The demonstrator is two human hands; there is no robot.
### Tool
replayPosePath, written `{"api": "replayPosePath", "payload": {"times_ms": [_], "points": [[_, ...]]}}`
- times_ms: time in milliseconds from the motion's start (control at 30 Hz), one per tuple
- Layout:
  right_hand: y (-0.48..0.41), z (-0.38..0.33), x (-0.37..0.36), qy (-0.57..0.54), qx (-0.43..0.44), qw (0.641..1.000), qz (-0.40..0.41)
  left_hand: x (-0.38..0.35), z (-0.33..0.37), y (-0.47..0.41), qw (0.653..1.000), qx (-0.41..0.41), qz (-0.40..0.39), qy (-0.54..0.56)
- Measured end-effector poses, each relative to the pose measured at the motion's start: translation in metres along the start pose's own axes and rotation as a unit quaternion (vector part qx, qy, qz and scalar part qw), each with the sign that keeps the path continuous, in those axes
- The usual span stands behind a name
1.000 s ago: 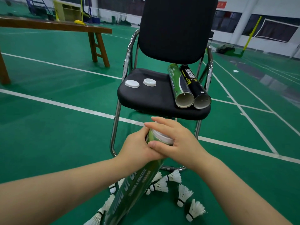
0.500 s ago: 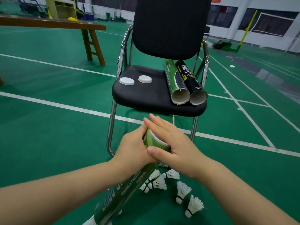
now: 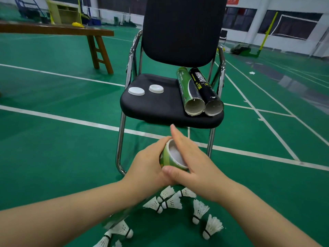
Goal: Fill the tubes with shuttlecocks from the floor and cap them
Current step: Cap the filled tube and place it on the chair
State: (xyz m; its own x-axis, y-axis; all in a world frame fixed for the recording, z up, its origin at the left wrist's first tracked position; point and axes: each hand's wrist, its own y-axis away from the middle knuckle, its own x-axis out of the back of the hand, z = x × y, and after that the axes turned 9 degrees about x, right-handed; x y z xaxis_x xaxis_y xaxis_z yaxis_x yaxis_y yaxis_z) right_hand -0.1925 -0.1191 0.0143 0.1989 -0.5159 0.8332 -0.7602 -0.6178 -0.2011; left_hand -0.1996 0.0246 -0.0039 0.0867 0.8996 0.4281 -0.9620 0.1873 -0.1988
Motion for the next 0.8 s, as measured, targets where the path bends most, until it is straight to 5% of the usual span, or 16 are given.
{"api": "replayPosePath", "payload": {"times_ms": [300,433,567,800], "points": [[-0.017,-0.021,0.0,-0.053,-0.156,0.98,0.111,0.006,-0.015,-0.007,1.0,-0.015,-0.004,-0.013],[-0.02,-0.026,-0.005,-0.063,-0.161,0.962,0.209,0.024,-0.017,-0.024,0.986,-0.014,-0.045,-0.161],[-0.023,-0.035,0.001,-0.074,-0.125,0.949,0.278,0.059,-0.009,-0.036,0.976,0.062,-0.056,-0.199],[-0.039,-0.049,0.023,-0.167,-0.086,0.902,0.39,0.102,0.001,-0.053,0.962,0.269,0.008,-0.04]]}}
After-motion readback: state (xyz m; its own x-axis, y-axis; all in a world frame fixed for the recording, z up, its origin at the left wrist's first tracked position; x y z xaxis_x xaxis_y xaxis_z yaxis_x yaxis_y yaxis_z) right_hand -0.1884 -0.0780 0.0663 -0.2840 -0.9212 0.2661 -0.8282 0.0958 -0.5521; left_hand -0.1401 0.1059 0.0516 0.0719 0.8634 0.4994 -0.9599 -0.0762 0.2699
